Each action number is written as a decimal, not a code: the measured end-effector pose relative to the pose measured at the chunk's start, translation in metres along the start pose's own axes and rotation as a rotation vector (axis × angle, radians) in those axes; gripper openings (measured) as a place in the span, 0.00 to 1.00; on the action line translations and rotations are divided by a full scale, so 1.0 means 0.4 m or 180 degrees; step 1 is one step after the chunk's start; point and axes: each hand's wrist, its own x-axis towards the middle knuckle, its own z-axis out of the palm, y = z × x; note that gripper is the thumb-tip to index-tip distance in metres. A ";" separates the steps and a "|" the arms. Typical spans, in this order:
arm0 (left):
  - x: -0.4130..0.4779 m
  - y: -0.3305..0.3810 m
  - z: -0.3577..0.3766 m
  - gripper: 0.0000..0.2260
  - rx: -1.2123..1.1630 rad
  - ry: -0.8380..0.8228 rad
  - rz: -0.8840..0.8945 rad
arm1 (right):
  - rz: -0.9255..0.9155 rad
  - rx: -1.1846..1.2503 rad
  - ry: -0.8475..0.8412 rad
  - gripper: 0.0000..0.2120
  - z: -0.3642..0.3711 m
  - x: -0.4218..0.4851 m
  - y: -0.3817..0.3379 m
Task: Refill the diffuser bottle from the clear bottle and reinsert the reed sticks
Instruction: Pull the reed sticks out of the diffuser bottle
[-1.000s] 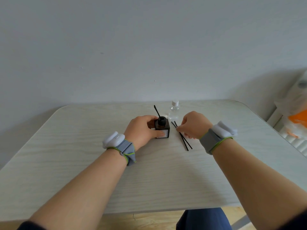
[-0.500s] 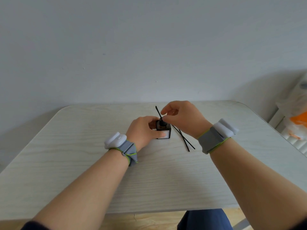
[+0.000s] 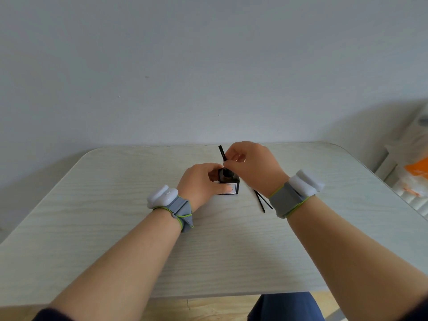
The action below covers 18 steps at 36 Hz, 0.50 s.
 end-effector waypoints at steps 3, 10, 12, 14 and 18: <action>0.000 0.000 -0.001 0.16 -0.0035 -0.0006 -0.0022 | 0.0029 0.0097 0.0063 0.03 -0.002 0.001 -0.004; -0.002 0.005 -0.002 0.19 0.0038 -0.0036 0.0004 | 0.0035 0.0492 0.0395 0.04 -0.017 0.006 -0.015; -0.002 0.007 -0.003 0.21 0.0069 -0.0047 0.0020 | -0.0006 0.0597 0.0544 0.05 -0.026 0.006 -0.020; -0.001 0.005 -0.003 0.20 0.0099 -0.0060 0.0009 | 0.0031 0.0785 0.0691 0.05 -0.033 0.008 -0.021; -0.001 0.000 -0.002 0.17 0.0089 -0.0025 -0.0028 | 0.0251 0.1114 0.0986 0.03 -0.047 0.014 -0.006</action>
